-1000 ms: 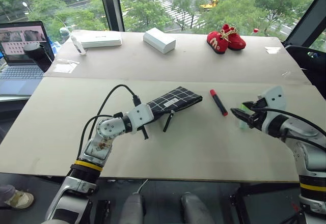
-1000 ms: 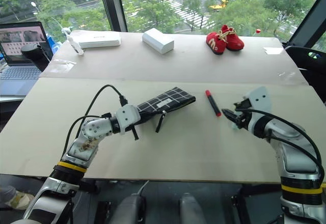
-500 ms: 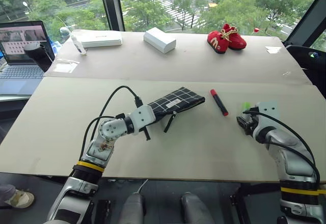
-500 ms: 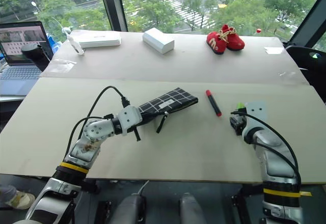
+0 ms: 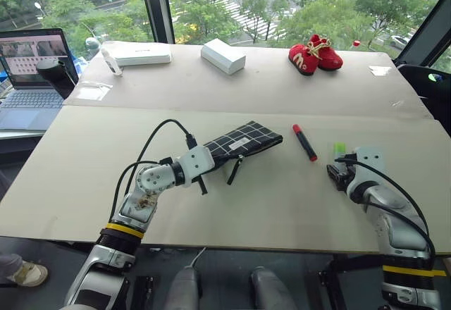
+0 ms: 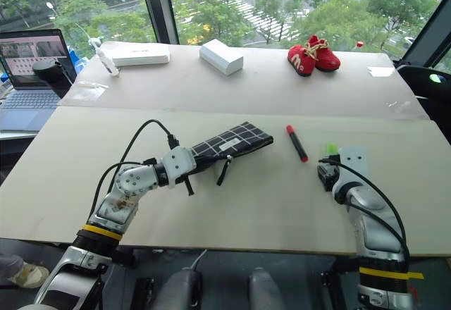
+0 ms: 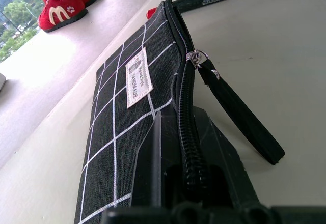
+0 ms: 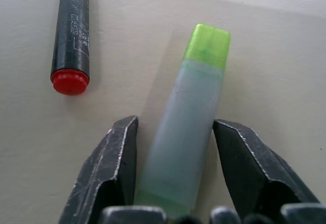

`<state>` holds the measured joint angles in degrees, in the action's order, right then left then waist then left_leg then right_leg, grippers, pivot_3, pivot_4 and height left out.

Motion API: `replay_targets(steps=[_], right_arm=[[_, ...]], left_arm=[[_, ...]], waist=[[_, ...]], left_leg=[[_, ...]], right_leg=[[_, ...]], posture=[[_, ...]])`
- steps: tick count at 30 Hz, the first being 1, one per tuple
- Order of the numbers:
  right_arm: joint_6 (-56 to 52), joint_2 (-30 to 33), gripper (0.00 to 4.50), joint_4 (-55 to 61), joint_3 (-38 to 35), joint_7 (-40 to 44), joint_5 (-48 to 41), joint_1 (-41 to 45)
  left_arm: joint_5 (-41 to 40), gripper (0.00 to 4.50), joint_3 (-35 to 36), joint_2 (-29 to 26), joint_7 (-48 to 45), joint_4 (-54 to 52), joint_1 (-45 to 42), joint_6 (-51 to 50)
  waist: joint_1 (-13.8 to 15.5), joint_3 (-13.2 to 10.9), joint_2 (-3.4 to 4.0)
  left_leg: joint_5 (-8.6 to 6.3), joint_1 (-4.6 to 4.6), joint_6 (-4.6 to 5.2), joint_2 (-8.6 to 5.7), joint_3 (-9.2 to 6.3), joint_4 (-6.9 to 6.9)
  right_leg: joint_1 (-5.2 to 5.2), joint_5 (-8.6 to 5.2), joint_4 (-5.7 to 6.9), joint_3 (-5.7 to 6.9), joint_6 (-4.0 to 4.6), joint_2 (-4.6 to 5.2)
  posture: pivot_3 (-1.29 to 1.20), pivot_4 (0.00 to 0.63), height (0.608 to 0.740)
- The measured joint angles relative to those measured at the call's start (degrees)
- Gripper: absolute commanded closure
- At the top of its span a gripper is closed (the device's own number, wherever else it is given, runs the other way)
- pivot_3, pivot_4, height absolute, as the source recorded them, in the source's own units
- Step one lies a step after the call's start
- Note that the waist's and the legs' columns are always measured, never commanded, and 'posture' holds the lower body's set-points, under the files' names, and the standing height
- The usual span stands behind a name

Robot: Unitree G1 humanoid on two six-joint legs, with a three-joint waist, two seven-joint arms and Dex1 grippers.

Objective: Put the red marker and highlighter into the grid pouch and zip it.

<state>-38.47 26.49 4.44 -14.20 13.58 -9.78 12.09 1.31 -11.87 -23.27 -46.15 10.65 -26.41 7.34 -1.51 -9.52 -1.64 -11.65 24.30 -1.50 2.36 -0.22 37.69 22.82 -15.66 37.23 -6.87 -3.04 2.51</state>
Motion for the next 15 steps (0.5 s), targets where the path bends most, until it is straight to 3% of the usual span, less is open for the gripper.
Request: replay_targets(steps=[1,2,10,15], right_arm=[[0.2,0.0,3.35,-0.2,0.0,-0.1,0.0,0.0],[0.5,0.0,3.43,-0.4,-0.1,-0.1,0.0,0.0],[9.3,0.1,3.42,-7.6,-0.1,-5.7,4.5,3.2],[18.5,0.4,3.42,-5.8,1.7,-0.7,3.9,7.4]], left_arm=[[0.0,4.5,0.0,0.0,0.0,0.0,0.0,0.0],[0.0,4.5,0.0,-0.2,0.0,0.0,0.0,0.0],[-0.6,4.5,0.3,-0.5,-0.1,0.0,0.0,-0.1],[-1.7,4.5,0.5,-0.5,-0.3,-0.7,0.0,-1.4]], waist=[[0.1,0.0,0.0],[0.2,0.0,0.0],[0.4,0.0,0.02],[-0.4,0.0,0.04]], left_leg=[[0.0,-0.02,0.0,0.0,0.0,0.01],[0.0,-0.04,0.0,0.0,0.0,0.02],[0.0,-0.01,0.0,-0.02,0.04,0.06],[0.0,0.1,0.0,0.02,0.03,0.04]], right_leg=[[-0.04,0.0,-0.01,0.0,0.0,0.0],[-0.06,0.0,-0.01,0.0,-0.01,0.0],[0.02,0.02,0.01,-0.06,-0.04,0.01],[0.2,0.03,0.12,-0.06,-0.03,-0.04]], posture=[[0.0,0.15,0.729],[0.0,0.15,0.729],[0.0,0.15,0.729],[0.0,0.15,0.729]])
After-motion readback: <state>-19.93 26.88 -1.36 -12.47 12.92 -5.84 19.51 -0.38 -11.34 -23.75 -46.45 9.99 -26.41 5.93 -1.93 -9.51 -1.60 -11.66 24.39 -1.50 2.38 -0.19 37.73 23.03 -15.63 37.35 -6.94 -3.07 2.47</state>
